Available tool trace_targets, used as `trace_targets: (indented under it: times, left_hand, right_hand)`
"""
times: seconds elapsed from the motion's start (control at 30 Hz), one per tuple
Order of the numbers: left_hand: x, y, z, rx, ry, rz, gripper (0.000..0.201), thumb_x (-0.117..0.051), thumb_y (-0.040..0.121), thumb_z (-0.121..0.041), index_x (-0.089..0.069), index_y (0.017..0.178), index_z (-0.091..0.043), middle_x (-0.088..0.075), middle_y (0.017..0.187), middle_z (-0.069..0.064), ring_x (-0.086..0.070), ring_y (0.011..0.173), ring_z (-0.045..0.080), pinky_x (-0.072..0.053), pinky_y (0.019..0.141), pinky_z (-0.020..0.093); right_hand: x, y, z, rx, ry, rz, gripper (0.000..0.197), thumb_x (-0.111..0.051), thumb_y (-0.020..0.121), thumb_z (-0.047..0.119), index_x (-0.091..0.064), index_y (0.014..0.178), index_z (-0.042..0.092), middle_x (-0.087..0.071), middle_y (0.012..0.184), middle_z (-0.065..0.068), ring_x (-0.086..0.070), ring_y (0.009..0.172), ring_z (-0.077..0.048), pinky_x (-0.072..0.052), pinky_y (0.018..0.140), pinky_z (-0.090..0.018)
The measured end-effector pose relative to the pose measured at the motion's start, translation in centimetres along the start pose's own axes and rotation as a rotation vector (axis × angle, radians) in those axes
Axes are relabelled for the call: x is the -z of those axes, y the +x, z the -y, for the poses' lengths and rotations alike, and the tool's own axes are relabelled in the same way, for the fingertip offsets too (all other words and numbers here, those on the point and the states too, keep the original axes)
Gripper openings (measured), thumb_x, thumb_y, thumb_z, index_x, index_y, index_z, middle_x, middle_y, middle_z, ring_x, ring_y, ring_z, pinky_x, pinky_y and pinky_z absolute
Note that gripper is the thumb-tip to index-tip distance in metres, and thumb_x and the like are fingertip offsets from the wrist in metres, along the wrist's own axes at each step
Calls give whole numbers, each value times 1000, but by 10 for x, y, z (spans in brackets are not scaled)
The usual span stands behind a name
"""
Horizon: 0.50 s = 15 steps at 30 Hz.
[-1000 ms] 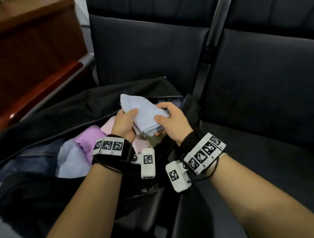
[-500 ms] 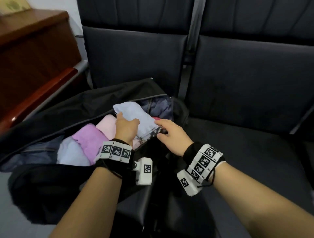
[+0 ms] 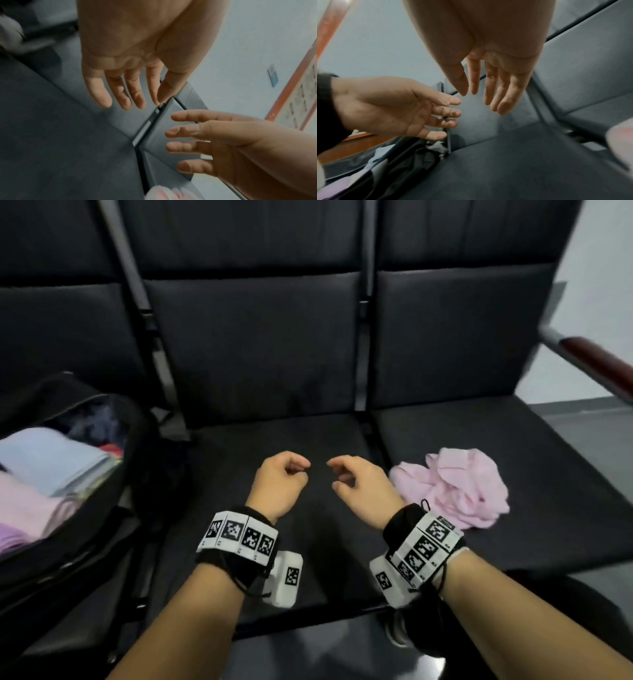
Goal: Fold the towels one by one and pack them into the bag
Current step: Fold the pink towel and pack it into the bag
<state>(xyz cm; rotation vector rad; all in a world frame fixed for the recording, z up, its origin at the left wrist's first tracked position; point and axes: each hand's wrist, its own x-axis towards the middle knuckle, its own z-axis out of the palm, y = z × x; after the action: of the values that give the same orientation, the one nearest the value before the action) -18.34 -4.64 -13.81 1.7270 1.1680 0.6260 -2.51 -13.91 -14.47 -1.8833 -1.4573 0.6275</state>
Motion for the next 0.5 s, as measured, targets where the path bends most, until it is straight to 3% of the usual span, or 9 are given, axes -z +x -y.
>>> trace_targets:
  times: [0.07,0.17,0.3,0.4,0.5]
  left_hand:
    - [-48,-1,-7,-2,12,97,24,-67,84,-4,-73,91,-26,-71,93,-8,-66,92,7,-51,85,22]
    - [-104,3,-20,20,26,179,23,-68,84,-4,-72,92,-25,-70,93,-6,-67,94,13,-52,87,26]
    - [-160,8,-28,28,81,286,24,-67,83,-3,-71,96,-23,-71,98,0,-67,98,17,-53,91,29]
    - [-195,12,-29,33,116,361,35,-62,85,-1,-69,114,-17,-68,118,3,-66,105,20,-54,95,34]
    - [-223,19,-27,3,221,391,53,-54,86,2,-60,134,-18,-51,140,3,-57,120,23,-50,98,28]
  right_hand:
    - [24,-19,-34,-77,19,-45,40,-64,88,15,-61,127,24,-61,114,5,-60,99,-8,-46,88,-19]
    - [56,-39,-77,-170,38,-135,41,-62,86,11,-61,125,22,-56,110,14,-57,100,-9,-50,89,-28]
    - [90,-43,-126,-238,-63,-199,46,-56,85,4,-59,129,17,-60,127,2,-52,118,-13,-35,99,-21]
    - [101,-35,-152,-265,-112,-108,45,-53,89,3,-58,133,13,-60,133,-5,-52,125,-21,-34,106,-24]
    - [102,-32,-175,-316,-126,-45,45,-54,92,8,-56,136,12,-59,133,-7,-54,123,-23,-38,105,-27]
